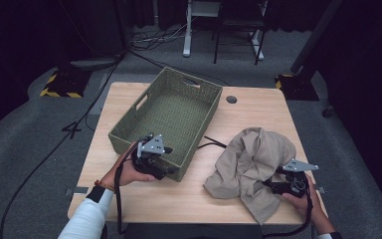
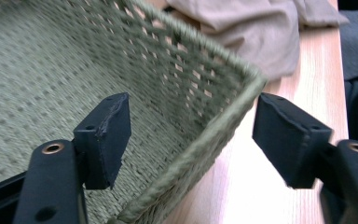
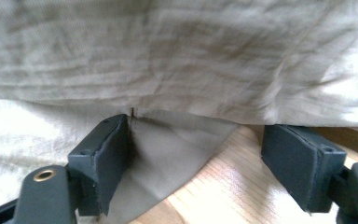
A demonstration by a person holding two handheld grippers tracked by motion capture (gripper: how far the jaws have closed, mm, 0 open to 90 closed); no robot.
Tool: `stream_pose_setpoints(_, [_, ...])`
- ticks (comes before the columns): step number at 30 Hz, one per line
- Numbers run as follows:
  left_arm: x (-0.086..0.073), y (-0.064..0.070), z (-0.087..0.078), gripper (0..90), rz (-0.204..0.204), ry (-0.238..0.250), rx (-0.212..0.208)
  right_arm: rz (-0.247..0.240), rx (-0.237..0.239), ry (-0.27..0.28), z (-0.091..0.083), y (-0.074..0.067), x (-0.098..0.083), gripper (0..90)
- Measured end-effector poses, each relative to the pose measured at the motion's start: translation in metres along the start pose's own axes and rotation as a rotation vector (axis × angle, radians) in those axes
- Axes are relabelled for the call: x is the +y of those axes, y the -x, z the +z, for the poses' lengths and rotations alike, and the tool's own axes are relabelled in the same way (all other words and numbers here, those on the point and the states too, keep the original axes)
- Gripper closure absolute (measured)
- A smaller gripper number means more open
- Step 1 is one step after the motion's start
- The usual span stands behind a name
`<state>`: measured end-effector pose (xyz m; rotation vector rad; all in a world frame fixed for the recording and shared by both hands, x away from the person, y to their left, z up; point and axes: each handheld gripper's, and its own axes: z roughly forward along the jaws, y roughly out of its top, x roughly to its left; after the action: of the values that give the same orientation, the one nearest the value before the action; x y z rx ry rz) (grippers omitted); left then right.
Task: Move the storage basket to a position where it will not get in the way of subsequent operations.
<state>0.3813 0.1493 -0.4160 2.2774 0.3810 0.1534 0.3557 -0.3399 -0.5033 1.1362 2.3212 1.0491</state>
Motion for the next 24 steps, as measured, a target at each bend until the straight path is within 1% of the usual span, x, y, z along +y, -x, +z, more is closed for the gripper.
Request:
stream_pose_setpoints(1, [-0.002,-0.002,0.003,30.8,0.003,-0.018,0.010,0.000,0.000,0.000,0.000,0.000,0.000,23.3])
stream_pose_setpoints(2, [-0.004,-0.004,0.005,32.1,-0.005,-0.018,0.001,0.000,0.000,0.000,0.000,0.000,0.000,23.3])
stream_pose_setpoints(4, [-0.006,-0.005,0.005,37.9,0.006,0.002,-0.014,-0.001,0.001,0.000,0.000,0.000,0.000,23.3])
stream_pose_setpoints(6, [-0.007,-0.007,0.005,41.4,0.020,0.021,-0.025,-0.001,0.001,0.000,0.000,0.000,0.000,23.3])
stream_pose_setpoints(7, [-0.007,-0.007,0.005,45.8,0.022,0.029,-0.024,0.000,0.000,0.000,0.000,0.000,0.000,23.3])
stream_pose_setpoints(9, [-0.006,-0.007,0.007,49.0,0.016,0.035,-0.021,0.000,0.000,0.000,0.000,0.000,0.000,23.3])
stream_pose_setpoints(14, [0.000,-0.005,0.017,51.2,0.002,0.060,0.053,0.000,0.000,0.000,0.000,0.000,0.000,23.3])
stream_pose_setpoints(17, [0.002,-0.008,0.021,51.8,-0.027,0.071,0.097,0.000,0.000,0.000,0.000,0.000,0.000,23.3])
stream_pose_setpoints(19, [0.003,-0.011,0.022,52.2,-0.046,0.072,0.123,0.000,0.000,0.000,0.000,0.000,0.000,23.3])
stream_pose_setpoints(22, [0.000,-0.020,0.019,52.5,-0.079,0.074,0.164,-0.003,0.001,-0.001,0.000,0.000,0.000,23.3])
stream_pose_setpoints(24, [-0.003,-0.025,0.015,53.0,-0.092,0.076,0.178,-0.003,0.001,-0.001,0.000,0.000,0.000,23.3])
